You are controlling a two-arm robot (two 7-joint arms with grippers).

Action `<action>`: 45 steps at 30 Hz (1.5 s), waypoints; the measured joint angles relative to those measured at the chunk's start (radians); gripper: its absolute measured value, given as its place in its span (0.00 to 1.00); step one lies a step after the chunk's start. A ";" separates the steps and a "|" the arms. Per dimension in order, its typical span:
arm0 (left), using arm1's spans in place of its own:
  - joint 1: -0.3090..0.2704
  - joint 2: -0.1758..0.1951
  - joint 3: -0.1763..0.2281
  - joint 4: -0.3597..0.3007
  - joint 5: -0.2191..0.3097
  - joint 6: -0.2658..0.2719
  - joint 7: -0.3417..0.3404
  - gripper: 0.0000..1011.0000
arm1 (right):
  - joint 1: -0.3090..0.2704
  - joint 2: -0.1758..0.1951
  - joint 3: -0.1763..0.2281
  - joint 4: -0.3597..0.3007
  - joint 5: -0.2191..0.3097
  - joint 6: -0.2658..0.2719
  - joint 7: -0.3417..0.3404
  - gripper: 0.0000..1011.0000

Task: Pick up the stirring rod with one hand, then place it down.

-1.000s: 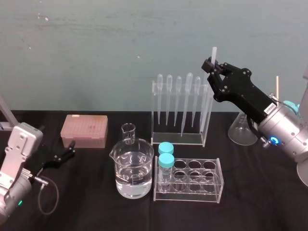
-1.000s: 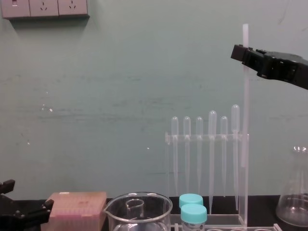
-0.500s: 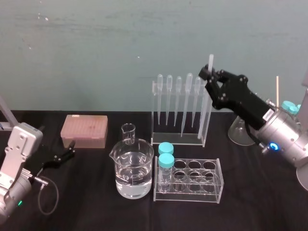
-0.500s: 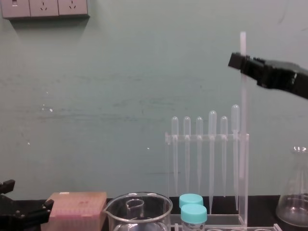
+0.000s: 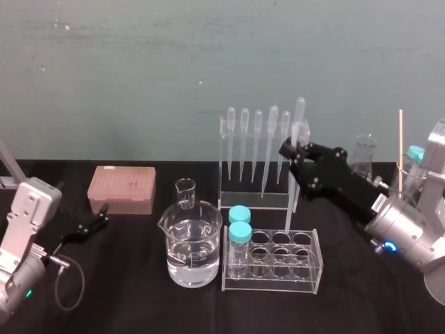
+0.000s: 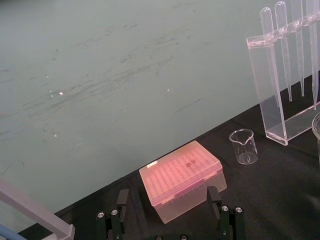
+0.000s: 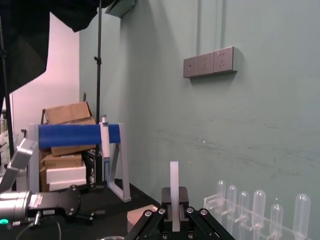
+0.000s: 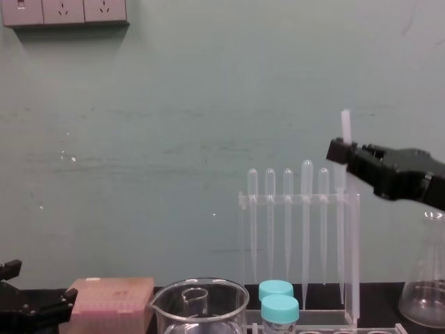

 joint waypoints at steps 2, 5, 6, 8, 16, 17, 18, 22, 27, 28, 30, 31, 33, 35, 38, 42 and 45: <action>0.000 0.000 0.000 0.000 0.000 0.000 0.000 0.99 | 0.002 -0.005 -0.003 0.012 -0.009 -0.015 0.003 0.07; 0.000 0.000 0.000 0.000 0.000 0.000 0.000 0.99 | 0.008 -0.016 -0.009 0.038 -0.025 -0.039 0.008 0.07; 0.000 0.000 0.000 0.000 0.000 0.000 0.000 0.99 | 0.009 -0.018 -0.011 0.044 -0.029 -0.043 0.009 0.07; 0.000 0.000 0.000 0.000 0.000 0.000 0.000 0.99 | 0.014 -0.027 -0.015 0.065 -0.042 -0.057 0.011 0.07; 0.000 0.000 0.000 0.000 0.000 0.000 0.000 0.99 | 0.028 -0.054 -0.026 0.131 -0.078 -0.080 0.011 0.07; 0.000 0.000 0.000 0.000 0.000 0.000 0.000 0.99 | 0.028 -0.054 -0.026 0.131 -0.078 -0.080 0.011 0.07; 0.000 0.000 0.000 0.000 0.000 0.000 0.000 0.99 | 0.029 -0.058 -0.027 0.140 -0.082 -0.081 0.011 0.07; 0.000 0.000 0.000 0.000 0.000 0.000 0.000 0.99 | 0.031 -0.065 -0.028 0.160 -0.091 -0.079 0.008 0.07; 0.000 0.000 0.000 0.000 0.000 0.000 0.000 0.99 | 0.029 -0.071 -0.029 0.179 -0.103 -0.068 -0.001 0.07; 0.000 0.000 0.000 0.000 0.000 0.000 0.000 0.99 | 0.029 -0.072 -0.029 0.182 -0.105 -0.066 -0.003 0.07; 0.000 0.000 0.000 0.000 0.000 0.000 0.000 0.99 | 0.027 -0.074 -0.030 0.187 -0.108 -0.063 -0.005 0.07; 0.000 0.000 0.000 0.000 0.000 0.000 0.000 0.99 | 0.027 -0.075 -0.030 0.191 -0.111 -0.058 -0.006 0.07; 0.000 0.000 0.000 0.000 0.000 0.000 0.000 0.99 | 0.026 -0.077 -0.031 0.195 -0.113 -0.054 -0.007 0.07; 0.000 0.000 0.000 0.000 0.000 0.000 0.000 0.99 | 0.026 -0.079 -0.032 0.199 -0.115 -0.047 -0.007 0.07; 0.000 0.000 0.000 0.000 0.000 0.000 0.000 0.99 | 0.023 -0.080 -0.033 0.201 -0.119 -0.040 -0.011 0.07; 0.000 0.000 0.000 0.000 0.000 0.000 0.000 0.99 | 0.023 -0.080 -0.034 0.201 -0.121 -0.038 -0.012 0.07; 0.000 0.000 0.000 0.000 0.000 0.000 0.000 0.99 | 0.023 -0.080 -0.034 0.201 -0.121 -0.038 -0.012 0.07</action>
